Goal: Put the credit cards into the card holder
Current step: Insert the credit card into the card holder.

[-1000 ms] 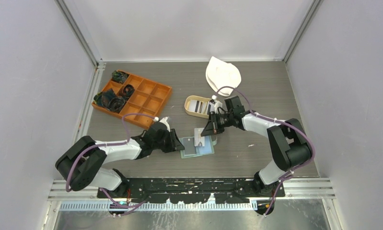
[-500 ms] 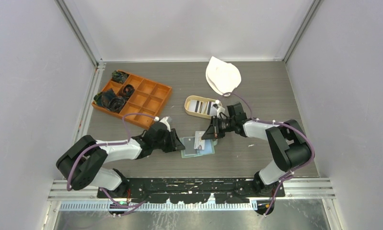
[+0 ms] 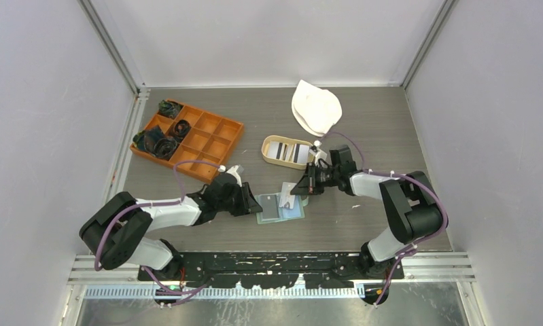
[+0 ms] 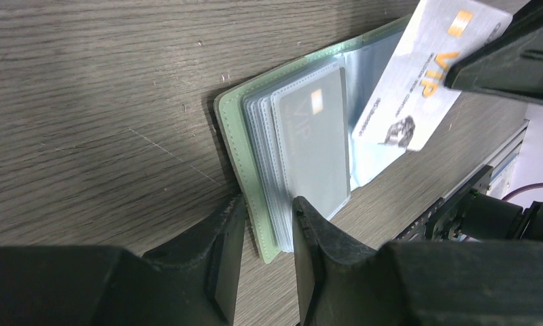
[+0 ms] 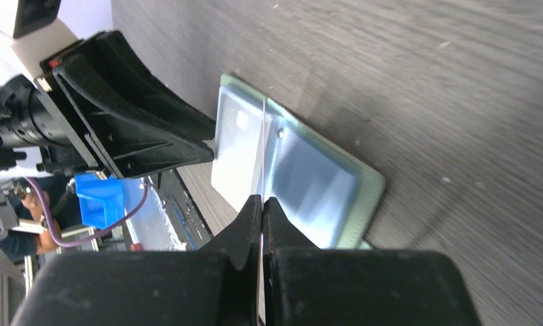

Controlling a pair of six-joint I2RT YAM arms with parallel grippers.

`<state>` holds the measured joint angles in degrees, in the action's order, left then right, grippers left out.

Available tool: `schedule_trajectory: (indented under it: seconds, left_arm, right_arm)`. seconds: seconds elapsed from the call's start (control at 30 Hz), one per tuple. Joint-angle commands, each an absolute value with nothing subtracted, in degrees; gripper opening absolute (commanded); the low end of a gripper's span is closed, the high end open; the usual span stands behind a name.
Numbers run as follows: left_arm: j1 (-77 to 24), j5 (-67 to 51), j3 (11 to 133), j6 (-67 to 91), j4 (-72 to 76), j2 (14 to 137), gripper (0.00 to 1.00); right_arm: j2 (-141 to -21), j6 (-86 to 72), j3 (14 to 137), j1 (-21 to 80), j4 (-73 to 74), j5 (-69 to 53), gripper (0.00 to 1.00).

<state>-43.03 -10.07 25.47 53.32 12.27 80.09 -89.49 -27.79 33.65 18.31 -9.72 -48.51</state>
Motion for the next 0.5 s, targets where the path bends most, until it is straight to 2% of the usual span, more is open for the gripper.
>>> schedule_trajectory:
  seconds: [0.0, 0.3, 0.47]
  left_arm:
    - [-43.0, -9.0, 24.7, 51.2, 7.5, 80.5, 0.34]
    - [-43.0, -9.3, 24.2, 51.6, 8.0, 80.3, 0.34]
    - [-43.0, -9.4, 24.0, 51.8, 8.2, 80.2, 0.34]
  right_arm:
    - [-88.4, -25.0, 35.8, 15.8, -7.5, -50.3, 0.01]
    - [-89.3, -30.4, 34.3, 16.4, -15.5, -54.2, 0.01]
    - [-90.1, -29.8, 34.5, 17.6, -15.0, -53.7, 0.01]
